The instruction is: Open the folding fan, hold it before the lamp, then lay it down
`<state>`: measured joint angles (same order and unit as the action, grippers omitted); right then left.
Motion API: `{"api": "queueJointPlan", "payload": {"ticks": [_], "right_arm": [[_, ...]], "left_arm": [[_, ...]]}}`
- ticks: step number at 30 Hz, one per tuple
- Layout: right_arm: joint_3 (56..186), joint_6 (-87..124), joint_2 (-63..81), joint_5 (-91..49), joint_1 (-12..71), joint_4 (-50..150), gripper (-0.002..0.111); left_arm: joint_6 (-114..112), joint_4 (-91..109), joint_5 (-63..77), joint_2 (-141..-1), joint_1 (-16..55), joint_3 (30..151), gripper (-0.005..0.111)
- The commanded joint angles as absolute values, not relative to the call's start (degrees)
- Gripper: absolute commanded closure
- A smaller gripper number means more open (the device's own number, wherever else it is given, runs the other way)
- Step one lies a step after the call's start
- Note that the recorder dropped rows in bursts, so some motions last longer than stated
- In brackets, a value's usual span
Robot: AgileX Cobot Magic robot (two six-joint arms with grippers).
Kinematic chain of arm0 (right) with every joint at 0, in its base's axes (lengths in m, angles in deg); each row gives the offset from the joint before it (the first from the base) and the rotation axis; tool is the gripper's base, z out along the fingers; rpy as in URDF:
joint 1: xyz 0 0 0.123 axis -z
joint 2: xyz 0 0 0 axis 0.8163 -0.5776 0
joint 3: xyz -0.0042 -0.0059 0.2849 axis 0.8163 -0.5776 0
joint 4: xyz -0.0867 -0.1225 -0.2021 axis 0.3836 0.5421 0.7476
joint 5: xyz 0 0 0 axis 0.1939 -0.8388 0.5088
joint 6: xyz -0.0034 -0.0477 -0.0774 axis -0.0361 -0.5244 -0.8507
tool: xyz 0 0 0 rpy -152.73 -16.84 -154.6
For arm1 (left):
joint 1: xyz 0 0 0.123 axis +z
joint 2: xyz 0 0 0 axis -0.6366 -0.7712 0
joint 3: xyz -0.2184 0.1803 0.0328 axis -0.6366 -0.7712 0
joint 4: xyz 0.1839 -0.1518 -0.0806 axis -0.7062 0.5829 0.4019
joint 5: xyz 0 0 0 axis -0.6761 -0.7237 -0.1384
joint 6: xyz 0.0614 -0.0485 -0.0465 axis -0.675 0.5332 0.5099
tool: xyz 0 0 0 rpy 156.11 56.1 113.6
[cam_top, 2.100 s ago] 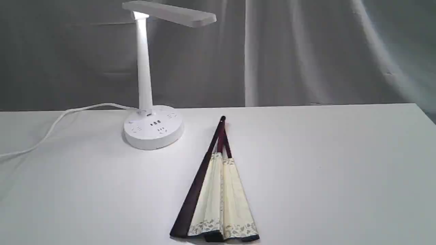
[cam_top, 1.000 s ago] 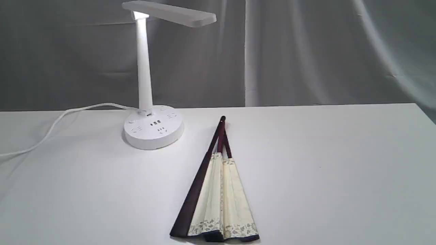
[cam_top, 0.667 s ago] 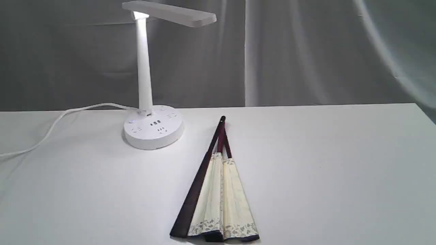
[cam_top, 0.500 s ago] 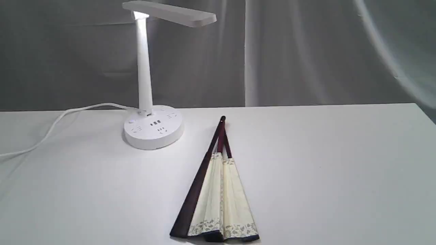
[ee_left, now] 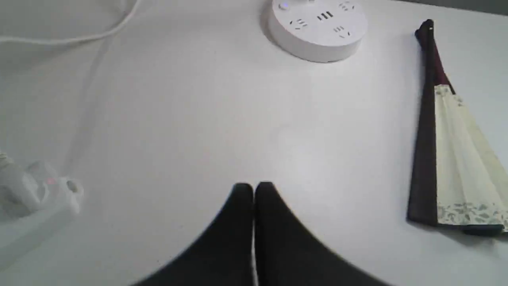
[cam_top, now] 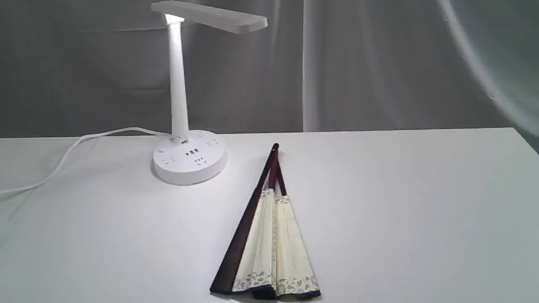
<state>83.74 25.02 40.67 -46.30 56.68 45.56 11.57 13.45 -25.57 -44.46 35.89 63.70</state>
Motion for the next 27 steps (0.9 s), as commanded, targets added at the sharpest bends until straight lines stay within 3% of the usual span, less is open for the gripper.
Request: {"api": "queueJointPlan", "payload": {"ticks": [1,16,23,27], "right_arm": [[87.54,22.77,34.87,-48.1,56.45,44.13,0.108],[99.57,7.1,14.26,-52.47,56.45,28.09,0.108],[99.96,4.26,8.64,-51.54,56.45,26.56,0.09],[99.96,0.68,6.37,-51.54,56.45,21.24,0.088]], "left_arm": [[5.97,18.93,-24.31,-50.25,35.62,66.37,0.106],[-5.03,27.85,-27.82,-71.96,35.62,76.68,0.106],[-5.15,27.85,-30.92,-78.74,34.81,80.71,0.107],[-4.7,27.58,-30.17,-81.51,30.47,82.0,0.107]]}}
